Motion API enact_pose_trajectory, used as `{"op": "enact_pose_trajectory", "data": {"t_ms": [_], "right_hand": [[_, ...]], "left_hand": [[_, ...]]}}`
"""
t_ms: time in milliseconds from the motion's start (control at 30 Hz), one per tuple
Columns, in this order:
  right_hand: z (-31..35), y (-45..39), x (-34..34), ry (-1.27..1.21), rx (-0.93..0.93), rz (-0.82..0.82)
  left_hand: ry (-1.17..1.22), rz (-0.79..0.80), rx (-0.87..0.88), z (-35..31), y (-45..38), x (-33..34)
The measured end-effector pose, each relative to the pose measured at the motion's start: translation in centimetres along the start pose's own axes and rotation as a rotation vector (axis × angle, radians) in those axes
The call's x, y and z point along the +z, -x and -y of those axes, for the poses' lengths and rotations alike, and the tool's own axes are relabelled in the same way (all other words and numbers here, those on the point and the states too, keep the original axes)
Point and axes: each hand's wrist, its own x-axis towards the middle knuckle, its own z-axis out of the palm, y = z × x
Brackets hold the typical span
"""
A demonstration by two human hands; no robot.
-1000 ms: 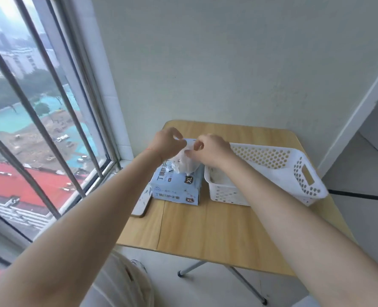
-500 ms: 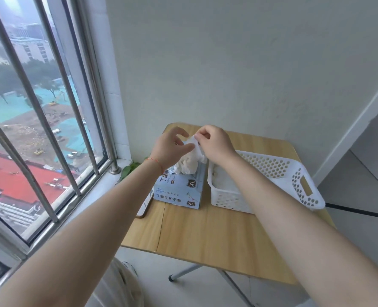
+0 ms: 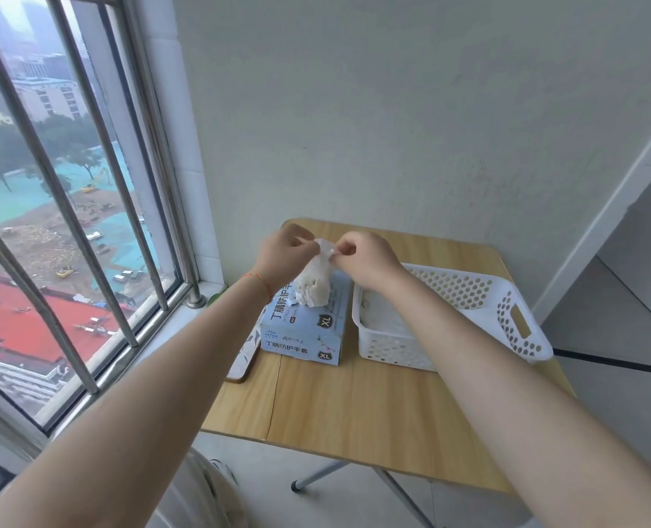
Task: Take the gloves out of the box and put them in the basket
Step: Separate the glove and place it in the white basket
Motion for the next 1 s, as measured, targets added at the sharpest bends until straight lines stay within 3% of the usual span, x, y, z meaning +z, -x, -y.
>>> {"op": "enact_pose_trajectory", "data": {"t_ms": [133, 267, 467, 633, 833, 1000], "right_hand": [[1.2, -0.8, -0.4, -0.069, -0.043, -0.148], [3.1, -1.7, -1.1, -0.147, -0.114, -0.246], [4.5, -2.1, -1.8, -0.268, -0.132, -0.335], [4.1, -1.8, -1.8, -0.258, -0.089, -0.279], [4.6, -1.2, -2.5, -0.329, -0.159, -0.381], [3.8, -0.6, -3.3, -0.395, -0.090, -0.414]], "left_hand": [[-0.141, 0.190, 0.018, 1.2, 0.4, 0.1], [-0.271, 0.197, -0.058, 2.5, 0.4, 0.5], [-0.188, 0.198, -0.075, 2.7, 0.7, 0.0], [0.056, -0.045, 0.081, -0.1, 0.7, -0.7], [-0.187, -0.198, 0.034, -2.4, 0.0, -0.6], [-0.037, -0.279, 0.071, -4.6, -1.1, -2.3]]}}
